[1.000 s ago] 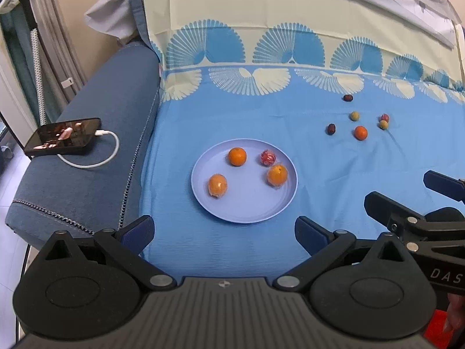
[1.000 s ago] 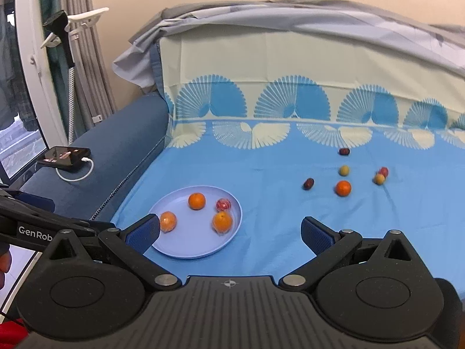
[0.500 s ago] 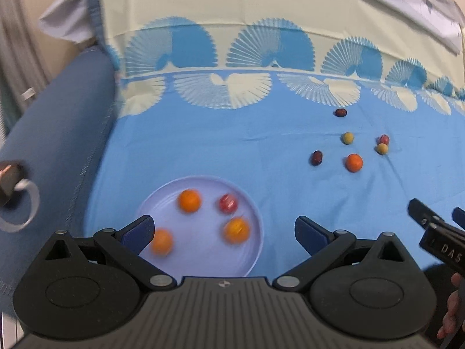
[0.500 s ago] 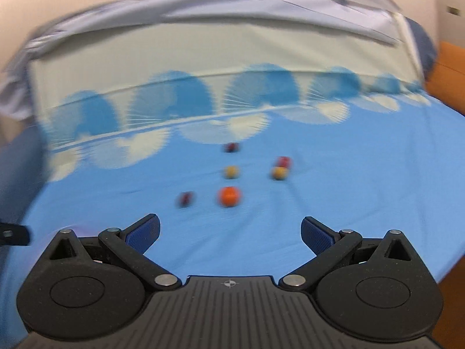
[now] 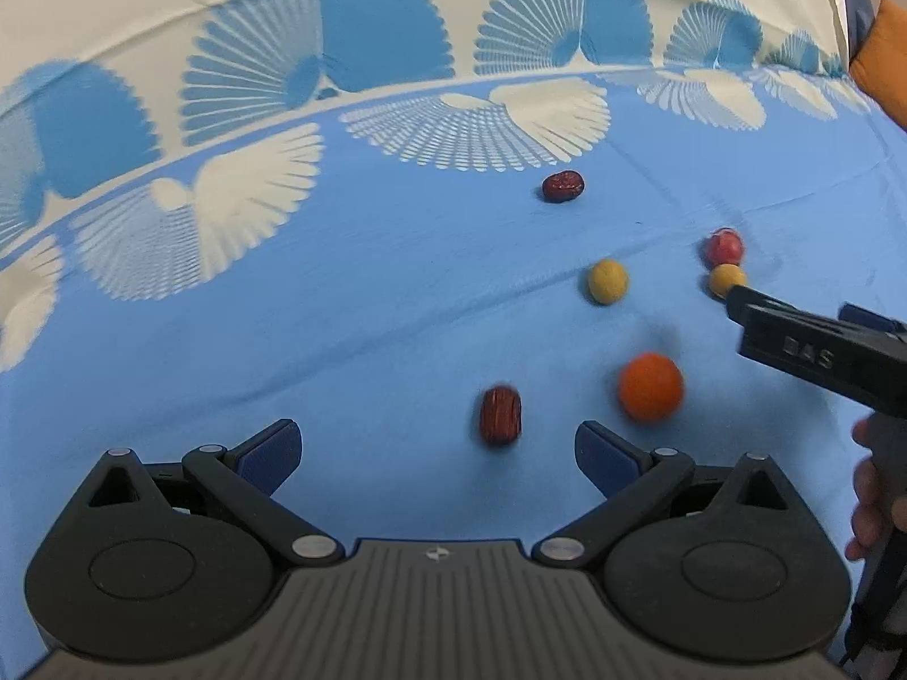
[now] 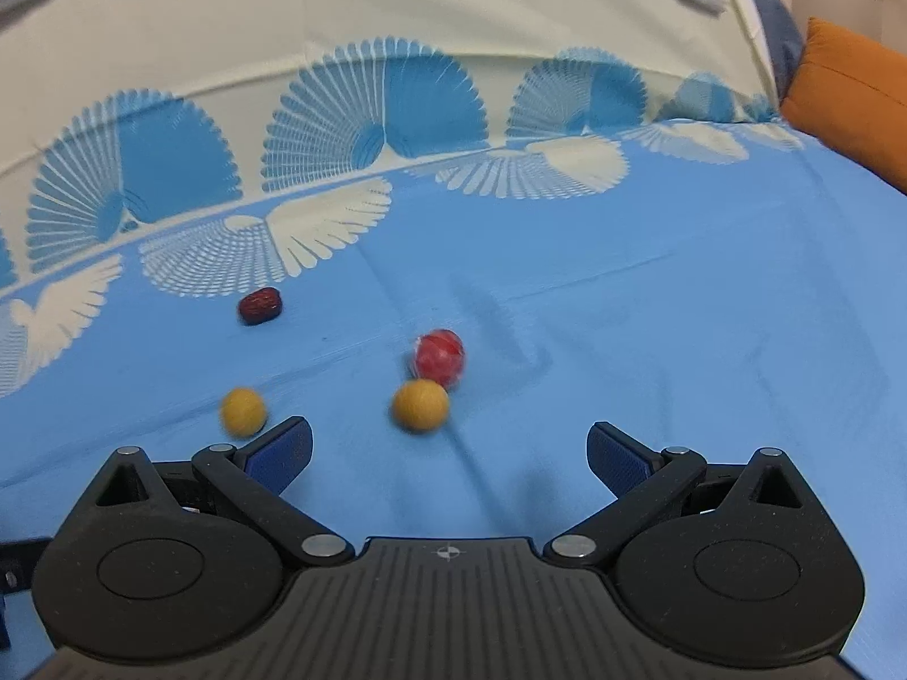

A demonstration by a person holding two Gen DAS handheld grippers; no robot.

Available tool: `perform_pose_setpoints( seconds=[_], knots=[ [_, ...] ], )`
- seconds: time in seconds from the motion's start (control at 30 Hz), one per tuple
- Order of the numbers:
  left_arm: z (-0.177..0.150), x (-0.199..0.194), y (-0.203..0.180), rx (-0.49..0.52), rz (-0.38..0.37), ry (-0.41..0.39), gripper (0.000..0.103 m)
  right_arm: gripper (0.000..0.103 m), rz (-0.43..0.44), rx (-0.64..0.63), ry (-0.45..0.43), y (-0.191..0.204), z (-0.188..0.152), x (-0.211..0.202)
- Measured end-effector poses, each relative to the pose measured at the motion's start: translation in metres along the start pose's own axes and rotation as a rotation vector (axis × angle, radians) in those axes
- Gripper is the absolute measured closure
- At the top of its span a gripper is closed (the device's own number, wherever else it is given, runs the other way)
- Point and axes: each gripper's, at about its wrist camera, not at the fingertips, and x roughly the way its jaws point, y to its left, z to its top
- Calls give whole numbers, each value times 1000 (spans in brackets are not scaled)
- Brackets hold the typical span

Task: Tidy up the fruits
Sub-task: 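Move both open tools back toward the remaining fruits, then grasp a dark red date with the left tool while the right tool grasps a yellow plum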

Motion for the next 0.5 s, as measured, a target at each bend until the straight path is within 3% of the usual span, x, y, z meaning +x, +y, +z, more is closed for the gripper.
perform_pose_setpoints(
  seconds=[0.2, 0.27, 0.5],
  knots=[
    [6, 55, -5, 53, 15, 47, 0, 1, -41, -63, 16, 14, -3, 56],
    [1, 58, 0, 33, -7, 19, 0, 1, -64, -109, -34, 20, -11, 53],
    [-1, 59, 7, -51, -23, 54, 1, 3, -57, -99, -31, 16, -9, 50]
  ],
)
